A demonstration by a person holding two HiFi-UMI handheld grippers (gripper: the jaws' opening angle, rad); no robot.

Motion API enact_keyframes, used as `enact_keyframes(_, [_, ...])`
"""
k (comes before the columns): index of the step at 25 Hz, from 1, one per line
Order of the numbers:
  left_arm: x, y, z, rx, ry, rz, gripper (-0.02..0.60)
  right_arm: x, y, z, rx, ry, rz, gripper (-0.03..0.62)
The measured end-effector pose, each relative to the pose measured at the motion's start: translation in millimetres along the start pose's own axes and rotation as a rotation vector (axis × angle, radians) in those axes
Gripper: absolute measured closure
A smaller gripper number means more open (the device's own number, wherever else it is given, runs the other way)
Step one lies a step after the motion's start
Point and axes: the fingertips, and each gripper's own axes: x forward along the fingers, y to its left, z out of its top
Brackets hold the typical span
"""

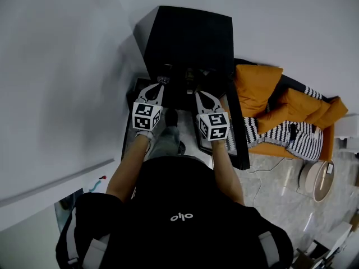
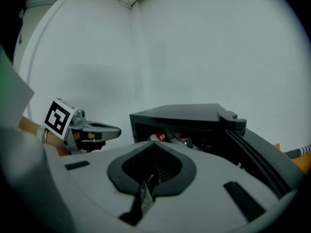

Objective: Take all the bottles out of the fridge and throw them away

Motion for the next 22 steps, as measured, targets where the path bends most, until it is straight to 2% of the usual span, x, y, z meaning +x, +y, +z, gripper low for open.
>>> enact_keyframes(3, [11.2,5.2,-7.8,-0.015,0.018,0.002,0.564,10.3,-2.9,-6.1,0.002,0.020,0.001,0.592])
enact_keyframes(13, [62.2,27.0,-43.9,-0.059,0.108,0.042,0.282,45.6,-10.4,-21.0,0.006,0.093,0.021,0.592])
enact_keyframes(16, [78.2,33.5,-57.2,-0.080,0.146,0.050,0.252,53.8,-13.0,-24.3,0.006,0.109,0.020,0.592])
enact_keyframes(22, [108.6,43.4,-79.5,-0.097,0.218,0.071,0.236,65.7,-21.4,-27.5,0.010,0.136,0.010,0.592])
